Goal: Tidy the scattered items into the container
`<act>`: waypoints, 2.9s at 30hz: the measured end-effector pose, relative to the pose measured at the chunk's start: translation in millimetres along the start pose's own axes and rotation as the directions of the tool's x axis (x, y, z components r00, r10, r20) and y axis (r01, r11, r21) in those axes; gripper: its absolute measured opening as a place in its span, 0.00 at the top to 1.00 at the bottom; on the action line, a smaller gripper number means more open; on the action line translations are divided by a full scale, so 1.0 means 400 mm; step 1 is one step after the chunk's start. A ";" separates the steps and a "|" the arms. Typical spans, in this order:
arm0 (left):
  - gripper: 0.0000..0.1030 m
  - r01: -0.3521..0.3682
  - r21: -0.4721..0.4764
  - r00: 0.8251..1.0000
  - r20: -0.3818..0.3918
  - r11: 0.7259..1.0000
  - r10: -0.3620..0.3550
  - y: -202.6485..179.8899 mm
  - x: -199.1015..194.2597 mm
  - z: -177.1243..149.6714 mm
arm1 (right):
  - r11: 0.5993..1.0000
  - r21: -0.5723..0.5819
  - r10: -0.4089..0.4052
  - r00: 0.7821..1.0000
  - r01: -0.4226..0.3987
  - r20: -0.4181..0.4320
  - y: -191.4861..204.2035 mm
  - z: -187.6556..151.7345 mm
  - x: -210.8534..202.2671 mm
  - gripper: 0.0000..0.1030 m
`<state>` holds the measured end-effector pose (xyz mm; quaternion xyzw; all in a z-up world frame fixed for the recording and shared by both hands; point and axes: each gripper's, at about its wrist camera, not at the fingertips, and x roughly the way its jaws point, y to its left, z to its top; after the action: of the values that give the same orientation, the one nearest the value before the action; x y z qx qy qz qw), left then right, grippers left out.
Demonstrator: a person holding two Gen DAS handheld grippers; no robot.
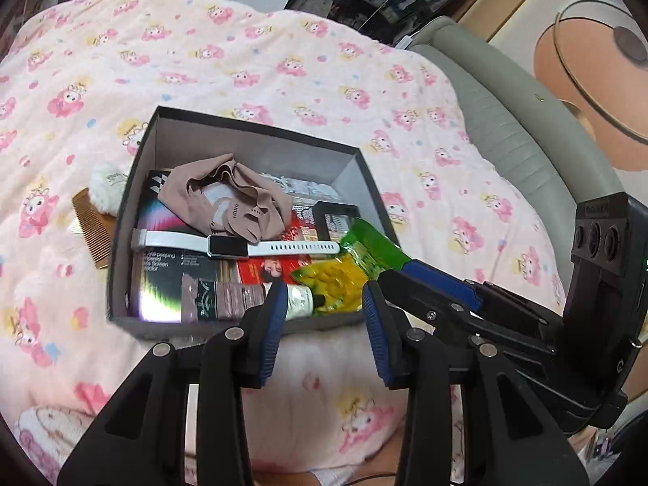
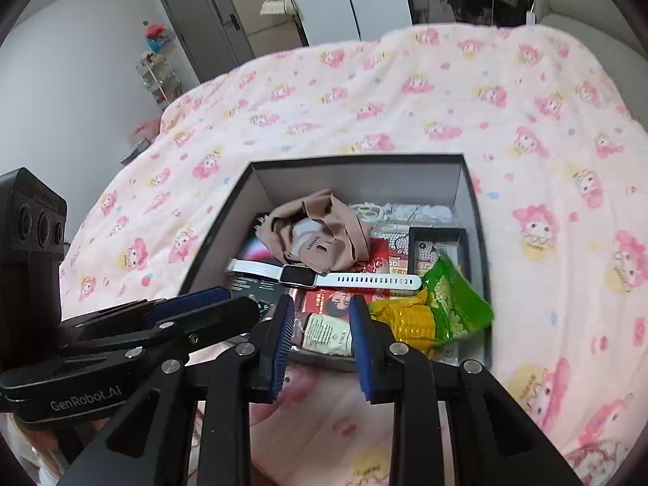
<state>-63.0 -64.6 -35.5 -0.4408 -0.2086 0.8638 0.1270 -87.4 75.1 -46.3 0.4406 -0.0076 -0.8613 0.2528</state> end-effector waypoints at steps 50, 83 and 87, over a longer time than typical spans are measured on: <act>0.59 -0.075 -0.485 0.996 0.013 0.871 0.093 0.585 -0.060 -0.007 | 0.969 -0.180 0.149 0.981 -0.170 -0.126 0.419 0.092 0.292 0.75; 0.98 0.018 -0.626 0.996 0.076 0.780 0.037 0.575 -0.017 -0.122 | 0.966 -0.029 0.247 0.952 -0.256 -0.180 0.301 -0.027 0.237 0.75; 0.98 0.016 -0.620 0.998 0.057 0.785 0.024 0.513 -0.049 -0.189 | 0.960 -0.022 0.267 0.939 -0.278 -0.217 0.279 -0.100 0.188 0.75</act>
<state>2.6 -234.5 -158.4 -0.4317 -0.4834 0.7608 -0.0332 -45.4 -47.3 -101.3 0.5177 -0.0191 -0.7661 0.3803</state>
